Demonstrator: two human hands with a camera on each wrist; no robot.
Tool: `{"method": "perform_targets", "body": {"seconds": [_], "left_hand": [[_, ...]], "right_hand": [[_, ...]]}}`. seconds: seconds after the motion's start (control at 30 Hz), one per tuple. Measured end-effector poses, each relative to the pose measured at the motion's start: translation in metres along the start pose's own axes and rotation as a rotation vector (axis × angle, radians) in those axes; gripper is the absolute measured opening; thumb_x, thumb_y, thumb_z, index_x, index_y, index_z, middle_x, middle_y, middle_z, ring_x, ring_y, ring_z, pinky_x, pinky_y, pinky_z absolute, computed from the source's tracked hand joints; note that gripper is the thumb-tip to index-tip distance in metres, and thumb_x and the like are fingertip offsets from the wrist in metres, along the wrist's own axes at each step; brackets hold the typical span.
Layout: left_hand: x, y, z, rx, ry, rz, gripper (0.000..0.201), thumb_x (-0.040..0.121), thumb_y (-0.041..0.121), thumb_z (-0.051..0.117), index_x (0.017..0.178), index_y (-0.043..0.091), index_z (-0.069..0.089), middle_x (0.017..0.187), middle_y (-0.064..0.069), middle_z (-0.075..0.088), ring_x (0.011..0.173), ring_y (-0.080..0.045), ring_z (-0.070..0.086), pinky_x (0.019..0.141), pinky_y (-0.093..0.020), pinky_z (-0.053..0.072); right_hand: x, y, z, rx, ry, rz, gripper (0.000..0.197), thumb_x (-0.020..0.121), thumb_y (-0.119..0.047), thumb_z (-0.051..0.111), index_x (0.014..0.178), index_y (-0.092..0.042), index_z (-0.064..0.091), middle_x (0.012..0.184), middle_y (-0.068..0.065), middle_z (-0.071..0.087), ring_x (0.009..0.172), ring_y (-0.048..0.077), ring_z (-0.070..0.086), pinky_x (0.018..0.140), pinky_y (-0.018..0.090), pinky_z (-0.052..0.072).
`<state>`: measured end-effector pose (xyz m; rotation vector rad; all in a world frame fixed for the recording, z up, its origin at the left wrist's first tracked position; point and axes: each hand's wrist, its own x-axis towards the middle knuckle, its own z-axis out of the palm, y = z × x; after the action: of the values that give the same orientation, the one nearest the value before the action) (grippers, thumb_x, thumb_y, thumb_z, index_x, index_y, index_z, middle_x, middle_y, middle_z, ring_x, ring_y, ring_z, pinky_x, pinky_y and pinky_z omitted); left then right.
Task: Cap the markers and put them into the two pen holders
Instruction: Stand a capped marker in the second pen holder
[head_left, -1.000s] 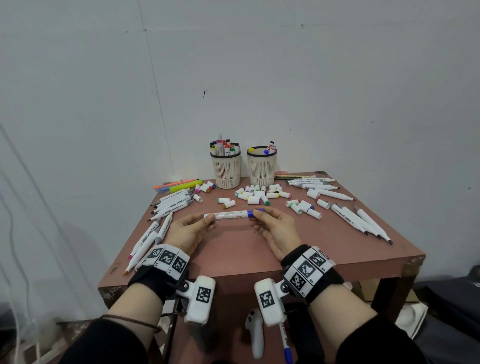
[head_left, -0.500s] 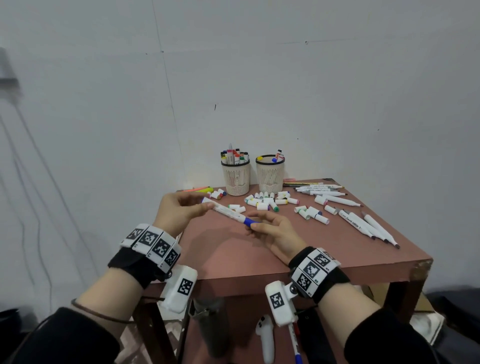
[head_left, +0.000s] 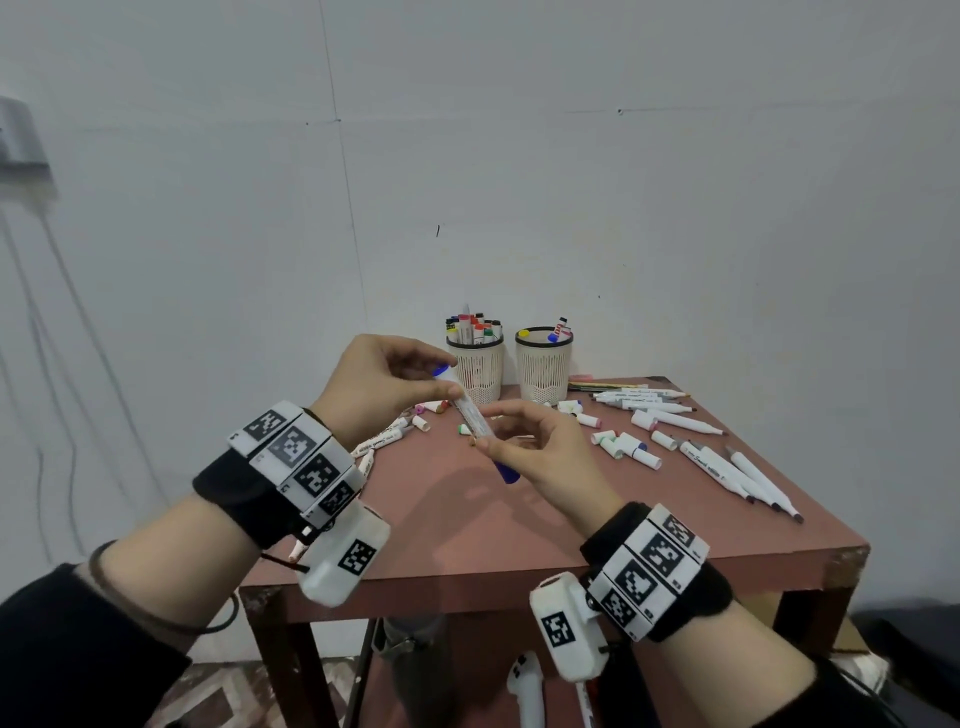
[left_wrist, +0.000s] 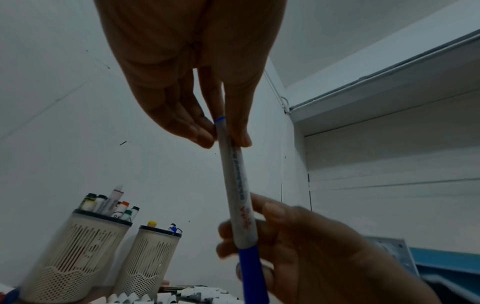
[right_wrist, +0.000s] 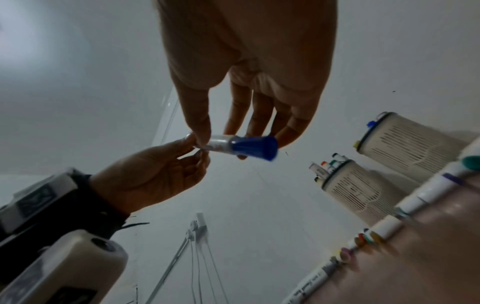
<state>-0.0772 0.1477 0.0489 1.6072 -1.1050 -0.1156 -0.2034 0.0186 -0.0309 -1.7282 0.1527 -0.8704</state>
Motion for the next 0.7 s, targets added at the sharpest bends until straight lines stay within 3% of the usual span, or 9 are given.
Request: {"method": "perform_targets", "body": {"seconds": [0.13,0.33,0.43,0.47,0.6,0.7], "left_hand": [[0.007,0.0,0.002,0.081,-0.053,0.02,0.028,0.067,0.006,0.083,0.093,0.01,0.072,0.068,0.001,0.067,0.057,0.002,0.063,0.061,-0.009,0.05],[0.022,-0.017,-0.013,0.25,-0.132,0.064,0.019,0.07,0.021,0.082,0.086,0.023,0.071,0.072,0.006,0.07,0.067,-0.002,0.064,0.065,-0.011,0.049],[0.033,-0.038,-0.028,0.486,-0.243,0.057,0.018,0.073,0.024,0.08,0.089,0.025,0.071,0.076,0.008,0.07,0.071,-0.004,0.063,0.063,-0.007,0.044],[0.037,-0.047,-0.032,0.566,-0.291,0.048,0.018,0.075,0.023,0.079,0.091,0.025,0.071,0.078,0.008,0.069,0.072,-0.006,0.062,0.062,-0.006,0.043],[0.051,-0.083,-0.045,0.928,-0.52,-0.017,0.023,0.082,0.019,0.07,0.104,0.025,0.07,0.094,0.007,0.066,0.078,-0.007,0.058,0.07,-0.013,0.044],[0.057,-0.098,-0.05,1.233,-0.626,-0.044,0.025,0.088,0.025,0.061,0.111,0.035,0.066,0.091,0.016,0.055,0.085,-0.004,0.05,0.076,-0.02,0.043]], "right_hand": [[0.012,-0.004,0.004,-0.075,-0.032,-0.012,0.026,0.082,-0.011,0.072,0.103,-0.024,0.068,0.092,0.003,0.072,0.089,0.018,0.067,0.074,0.023,0.054],[0.033,-0.004,-0.002,-0.241,-0.086,-0.006,0.026,0.088,-0.002,0.062,0.109,-0.019,0.065,0.084,-0.009,0.06,0.074,0.002,0.058,0.066,0.012,0.051],[0.051,-0.001,-0.013,-0.315,-0.044,-0.004,0.025,0.089,-0.004,0.06,0.106,-0.023,0.059,0.089,-0.011,0.058,0.086,0.011,0.061,0.079,0.025,0.054],[0.058,0.0,-0.017,-0.339,-0.029,-0.008,0.026,0.089,-0.005,0.06,0.106,-0.025,0.057,0.091,-0.011,0.058,0.09,0.013,0.06,0.08,0.025,0.053],[0.09,-0.002,-0.029,-0.386,0.031,-0.045,0.034,0.09,-0.003,0.057,0.119,-0.02,0.055,0.096,-0.002,0.058,0.08,0.006,0.058,0.068,0.013,0.05],[0.113,-0.004,-0.037,-0.415,0.05,-0.07,0.044,0.091,-0.003,0.054,0.129,-0.022,0.046,0.099,0.002,0.06,0.07,0.001,0.059,0.058,0.008,0.045]]}}
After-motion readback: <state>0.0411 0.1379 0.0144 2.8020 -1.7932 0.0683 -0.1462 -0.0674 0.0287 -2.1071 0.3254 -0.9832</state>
